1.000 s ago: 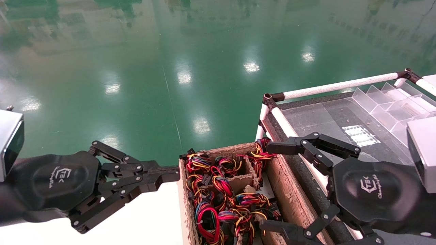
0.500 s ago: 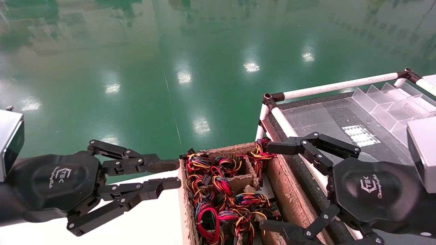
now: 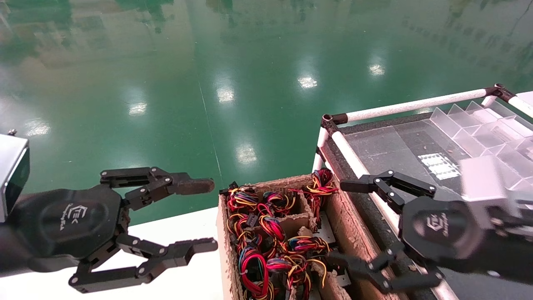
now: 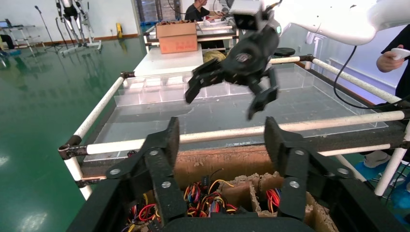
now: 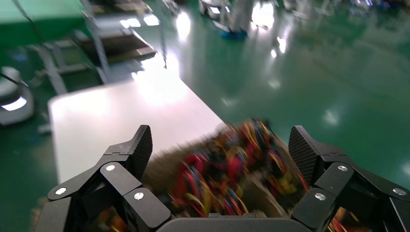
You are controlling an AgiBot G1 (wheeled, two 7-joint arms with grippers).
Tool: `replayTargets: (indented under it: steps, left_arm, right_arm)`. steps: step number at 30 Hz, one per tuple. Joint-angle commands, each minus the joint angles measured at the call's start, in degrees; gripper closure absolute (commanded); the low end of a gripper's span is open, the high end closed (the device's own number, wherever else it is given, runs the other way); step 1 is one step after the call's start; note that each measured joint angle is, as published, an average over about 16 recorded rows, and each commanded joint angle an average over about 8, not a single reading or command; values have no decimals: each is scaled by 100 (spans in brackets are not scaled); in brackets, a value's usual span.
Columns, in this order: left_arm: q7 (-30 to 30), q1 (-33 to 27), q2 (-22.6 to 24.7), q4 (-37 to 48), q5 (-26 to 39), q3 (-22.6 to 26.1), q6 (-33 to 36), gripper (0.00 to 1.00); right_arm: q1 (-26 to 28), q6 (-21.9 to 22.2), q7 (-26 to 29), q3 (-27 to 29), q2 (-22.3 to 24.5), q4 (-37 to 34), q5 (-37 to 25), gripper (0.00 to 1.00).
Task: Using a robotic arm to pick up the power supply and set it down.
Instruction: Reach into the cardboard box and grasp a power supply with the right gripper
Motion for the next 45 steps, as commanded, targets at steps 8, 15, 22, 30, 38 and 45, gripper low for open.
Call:
replayTargets:
  steps: [8, 15, 22, 30, 38, 45]
  left_arm:
    - [0, 0, 0, 0, 0, 1, 0, 0]
    - [1, 0, 0, 0, -1, 1, 0, 0]
    - [1, -1, -1, 0, -1, 2, 0, 0]
    - [1, -1, -1, 0, -1, 2, -1, 0]
    - [1, -1, -1, 0, -2, 3, -1, 0]
    - [2, -1, -1, 0, -2, 3, -1, 0]
  right_arm:
    - [651, 210, -1, -539, -490, -417, -1163, 0]
    - [1288, 57, -64, -1004, -1071, -1185, -1904, 0]
    - [1690, -339, -326, -1293, -1474, -1879, -2197, 34]
    - [1791, -301, -984, -1377, -1640, -2153, -2431, 100]
    - [1718, -325, -1237, -1377, -1588, -2158, -2451, 100]
    - [1609, -282, -1347, -1396, -1608, -2181, -2477, 100]
